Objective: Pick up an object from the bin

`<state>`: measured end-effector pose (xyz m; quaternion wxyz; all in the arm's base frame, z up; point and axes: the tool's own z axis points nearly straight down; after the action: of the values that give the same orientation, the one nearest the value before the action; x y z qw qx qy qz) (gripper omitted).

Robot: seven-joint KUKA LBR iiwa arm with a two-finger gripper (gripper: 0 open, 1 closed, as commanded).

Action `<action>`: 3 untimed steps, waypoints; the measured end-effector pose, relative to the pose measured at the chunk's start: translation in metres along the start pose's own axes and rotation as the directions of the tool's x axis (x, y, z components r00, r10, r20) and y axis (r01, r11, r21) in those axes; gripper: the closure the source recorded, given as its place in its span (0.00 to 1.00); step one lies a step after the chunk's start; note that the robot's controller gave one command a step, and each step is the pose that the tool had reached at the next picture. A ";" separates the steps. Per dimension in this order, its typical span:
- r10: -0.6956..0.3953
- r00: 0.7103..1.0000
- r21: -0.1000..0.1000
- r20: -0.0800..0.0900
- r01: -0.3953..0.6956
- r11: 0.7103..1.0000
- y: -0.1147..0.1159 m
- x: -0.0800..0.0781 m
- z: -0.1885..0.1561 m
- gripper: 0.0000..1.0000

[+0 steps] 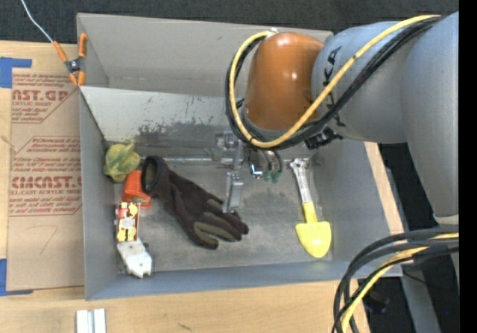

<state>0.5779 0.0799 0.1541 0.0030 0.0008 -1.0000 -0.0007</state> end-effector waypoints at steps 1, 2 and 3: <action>0.001 1.000 0.000 0.008 -0.001 1.000 0.000 -0.002 -0.005 0.00; -0.126 0.992 0.000 0.006 0.126 0.992 0.036 0.027 0.058 0.00; -0.366 0.930 0.001 0.016 0.366 0.930 0.043 0.022 0.082 1.00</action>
Offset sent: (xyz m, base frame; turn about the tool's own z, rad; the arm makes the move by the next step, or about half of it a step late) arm -0.0403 0.0519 -0.0841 -0.1793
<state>0.5554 0.1233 0.0721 -0.0054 0.1872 -0.9823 -0.0021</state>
